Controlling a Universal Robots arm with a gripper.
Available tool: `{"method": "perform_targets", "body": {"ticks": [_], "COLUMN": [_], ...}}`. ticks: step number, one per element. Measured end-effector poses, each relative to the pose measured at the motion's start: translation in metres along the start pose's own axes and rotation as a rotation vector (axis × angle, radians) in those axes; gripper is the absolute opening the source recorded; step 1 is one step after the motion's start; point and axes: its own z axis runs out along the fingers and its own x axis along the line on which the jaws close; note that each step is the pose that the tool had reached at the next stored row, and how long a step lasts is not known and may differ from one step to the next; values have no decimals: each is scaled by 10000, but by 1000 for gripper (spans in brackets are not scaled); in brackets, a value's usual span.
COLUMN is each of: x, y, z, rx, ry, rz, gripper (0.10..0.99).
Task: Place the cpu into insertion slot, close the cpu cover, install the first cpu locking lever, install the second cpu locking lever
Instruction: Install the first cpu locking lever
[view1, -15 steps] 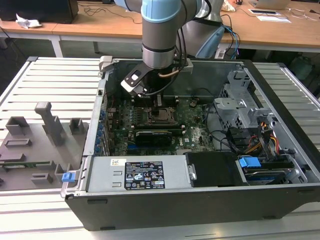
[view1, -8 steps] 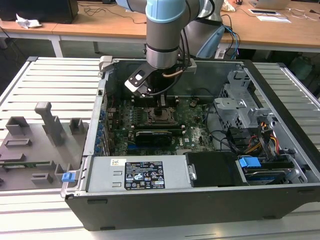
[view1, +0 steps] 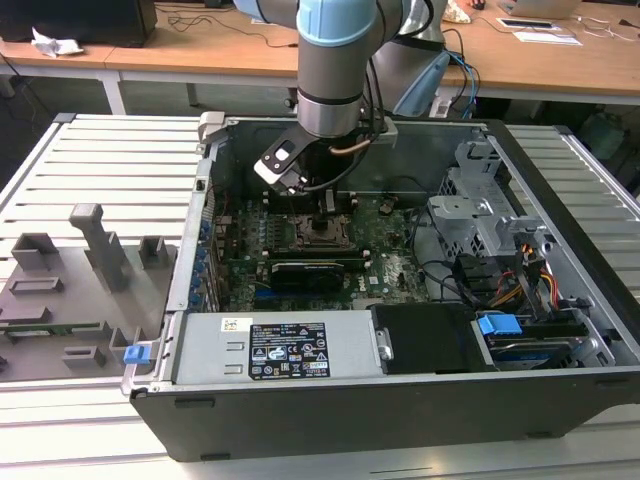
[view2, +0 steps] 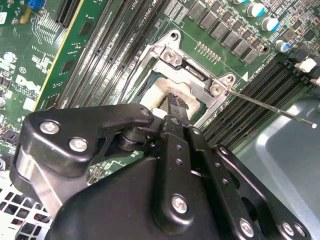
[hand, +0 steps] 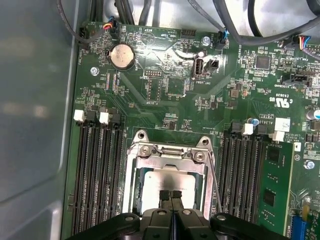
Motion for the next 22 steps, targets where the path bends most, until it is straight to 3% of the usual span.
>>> {"method": "perform_targets", "body": {"ticks": [6,17,22], "x": [0,0,1], "y": [1,2,3], "z": [-79,-128,-205], "rx": [-1,0,0], "ry": [1,0,0], "rz": [-1,0,0], "gripper": [106,106,106]}}
